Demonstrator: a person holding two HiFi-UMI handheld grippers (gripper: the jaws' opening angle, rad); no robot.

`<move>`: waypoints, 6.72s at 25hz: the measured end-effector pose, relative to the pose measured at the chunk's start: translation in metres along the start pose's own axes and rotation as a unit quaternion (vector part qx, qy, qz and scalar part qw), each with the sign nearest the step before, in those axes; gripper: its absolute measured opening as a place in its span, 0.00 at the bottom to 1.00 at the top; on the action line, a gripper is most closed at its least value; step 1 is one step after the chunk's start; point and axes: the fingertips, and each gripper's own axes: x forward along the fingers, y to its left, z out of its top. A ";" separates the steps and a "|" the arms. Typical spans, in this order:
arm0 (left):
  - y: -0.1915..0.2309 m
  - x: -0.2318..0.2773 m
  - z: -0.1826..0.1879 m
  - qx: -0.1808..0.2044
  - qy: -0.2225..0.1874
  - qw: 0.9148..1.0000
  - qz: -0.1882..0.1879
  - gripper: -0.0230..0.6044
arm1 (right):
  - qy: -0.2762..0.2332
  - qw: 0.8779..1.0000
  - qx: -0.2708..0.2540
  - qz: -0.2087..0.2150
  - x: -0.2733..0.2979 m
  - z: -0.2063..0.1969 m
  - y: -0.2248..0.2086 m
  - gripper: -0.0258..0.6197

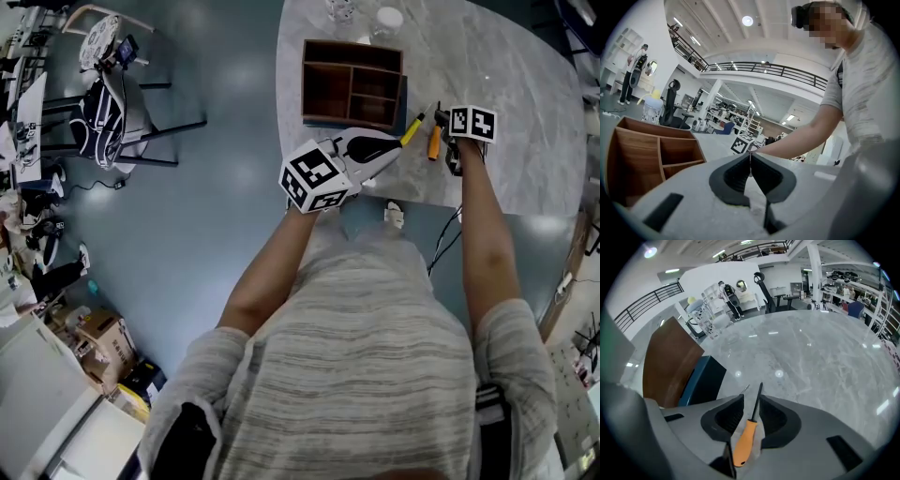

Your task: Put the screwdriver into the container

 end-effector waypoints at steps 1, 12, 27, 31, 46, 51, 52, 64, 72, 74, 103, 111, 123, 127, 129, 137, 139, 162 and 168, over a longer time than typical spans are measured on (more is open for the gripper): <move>0.001 -0.001 0.000 -0.001 0.000 1.000 0.001 0.07 | 0.012 1.000 0.004 -0.001 0.003 -0.001 -0.002 0.17; 0.008 -0.007 -0.004 -0.009 0.000 1.000 0.014 0.07 | 0.104 0.993 0.038 -0.036 0.027 -0.019 -0.014 0.15; 0.005 -0.009 0.000 -0.005 -0.002 1.000 0.014 0.07 | 0.099 0.994 0.038 -0.041 0.017 -0.021 -0.005 0.07; 0.003 -0.009 0.003 -0.001 -0.004 1.000 0.012 0.07 | 0.072 0.997 0.033 -0.020 0.005 -0.017 0.000 0.07; -0.012 0.002 0.008 0.016 0.001 1.000 -0.001 0.07 | -0.045 0.998 0.010 0.041 -0.053 -0.011 0.022 0.07; -0.015 -0.001 0.010 0.021 -0.001 1.000 0.001 0.07 | -0.075 0.996 -0.014 0.049 -0.076 0.000 0.038 0.07; -0.016 -0.001 0.011 0.022 -0.002 1.000 0.001 0.07 | -0.082 0.995 -0.019 0.052 -0.083 0.004 0.042 0.07; -0.019 -0.009 0.025 0.034 -0.012 0.999 0.020 0.07 | -0.190 0.969 -0.108 0.113 -0.179 0.083 0.117 0.07; -0.019 -0.016 0.027 0.034 -0.016 0.999 0.032 0.07 | -0.227 0.943 -0.172 0.172 -0.204 0.115 0.188 0.07; -0.018 -0.021 0.026 0.032 -0.017 0.999 0.037 0.07 | -0.227 0.939 -0.181 0.183 -0.199 0.116 0.202 0.07; -0.009 -0.047 0.013 0.018 -0.015 0.998 0.050 0.07 | -0.171 0.946 -0.221 0.166 -0.115 0.076 0.232 0.07; -0.008 -0.045 0.012 0.015 -0.013 0.999 0.050 0.07 | -0.159 0.949 -0.215 0.165 -0.106 0.071 0.226 0.07; -0.008 -0.034 0.010 0.013 -0.006 0.999 0.045 0.07 | -0.152 0.946 -0.238 0.160 -0.102 0.062 0.223 0.07; -0.007 -0.032 0.009 0.010 -0.004 0.999 0.044 0.07 | -0.146 0.945 -0.248 0.154 -0.098 0.055 0.221 0.07; -0.007 -0.031 0.008 0.010 -0.003 0.999 0.043 0.07 | -0.147 0.945 -0.246 0.155 -0.097 0.053 0.220 0.07; -0.013 -0.027 0.009 0.013 -0.002 0.999 0.038 0.07 | -0.151 0.944 -0.248 0.158 -0.100 0.050 0.219 0.07; -0.013 -0.028 0.010 0.014 -0.003 0.999 0.037 0.07 | -0.151 0.945 -0.241 0.160 -0.100 0.050 0.219 0.07; -0.021 -0.016 0.008 0.027 0.000 0.999 0.017 0.07 | -0.216 0.939 -0.207 0.169 -0.153 0.069 0.198 0.07; -0.028 -0.011 0.008 0.026 0.005 1.000 0.011 0.07 | -0.208 0.946 -0.199 0.148 -0.157 0.066 0.173 0.07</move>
